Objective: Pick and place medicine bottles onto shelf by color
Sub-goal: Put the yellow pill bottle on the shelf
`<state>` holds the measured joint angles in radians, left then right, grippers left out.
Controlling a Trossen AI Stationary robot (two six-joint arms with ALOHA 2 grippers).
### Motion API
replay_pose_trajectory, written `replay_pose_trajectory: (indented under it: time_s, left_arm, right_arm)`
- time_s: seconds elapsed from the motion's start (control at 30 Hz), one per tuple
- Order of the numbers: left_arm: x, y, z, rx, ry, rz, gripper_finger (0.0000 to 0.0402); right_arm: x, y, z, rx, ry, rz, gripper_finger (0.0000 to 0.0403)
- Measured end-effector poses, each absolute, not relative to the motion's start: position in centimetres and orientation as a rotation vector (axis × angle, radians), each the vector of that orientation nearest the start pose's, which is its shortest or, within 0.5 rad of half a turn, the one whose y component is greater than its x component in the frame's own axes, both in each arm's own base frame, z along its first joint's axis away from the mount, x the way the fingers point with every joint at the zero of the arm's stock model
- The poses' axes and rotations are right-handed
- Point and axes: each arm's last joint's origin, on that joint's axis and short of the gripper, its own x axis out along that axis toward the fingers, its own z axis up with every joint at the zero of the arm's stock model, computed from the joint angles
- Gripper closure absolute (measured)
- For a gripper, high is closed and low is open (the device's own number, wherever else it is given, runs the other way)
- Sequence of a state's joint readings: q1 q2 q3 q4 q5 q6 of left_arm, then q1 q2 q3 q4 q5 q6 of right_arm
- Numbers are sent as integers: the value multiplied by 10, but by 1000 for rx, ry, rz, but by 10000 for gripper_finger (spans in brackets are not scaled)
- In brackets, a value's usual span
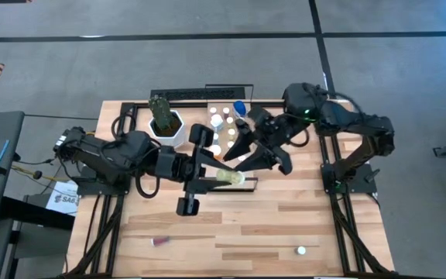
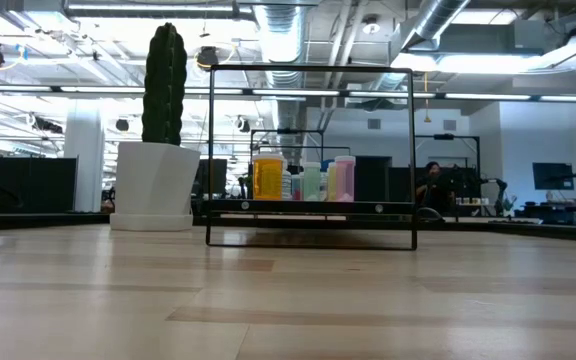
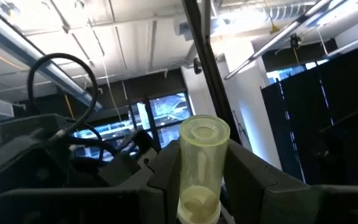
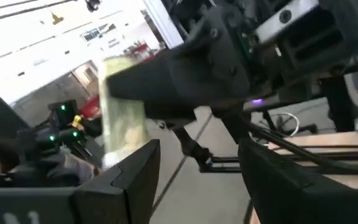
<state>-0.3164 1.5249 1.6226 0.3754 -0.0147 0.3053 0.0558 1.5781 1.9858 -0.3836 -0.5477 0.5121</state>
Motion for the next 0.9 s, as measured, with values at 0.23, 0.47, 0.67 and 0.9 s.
replay_pose_trajectory:
  time_s: [0.23, 0.47, 0.67, 0.9]
  left_arm:
    - [309, -100, 499, 172, -485, -116, 317]
    - [316, -87, 490, 48, -352, 44, 317]
    - [318, -84, 486, 21, -310, 83, 317]
    - [322, -85, 478, -10, -233, 99, 317]
  right_arm:
    - [285, 27, 526, 313, 152, 444, 163]
    - [285, 57, 515, -7, 185, 233, 163]
    - [287, 63, 510, -78, 214, 121, 163]
    - [287, 63, 512, -34, 195, 114, 163]
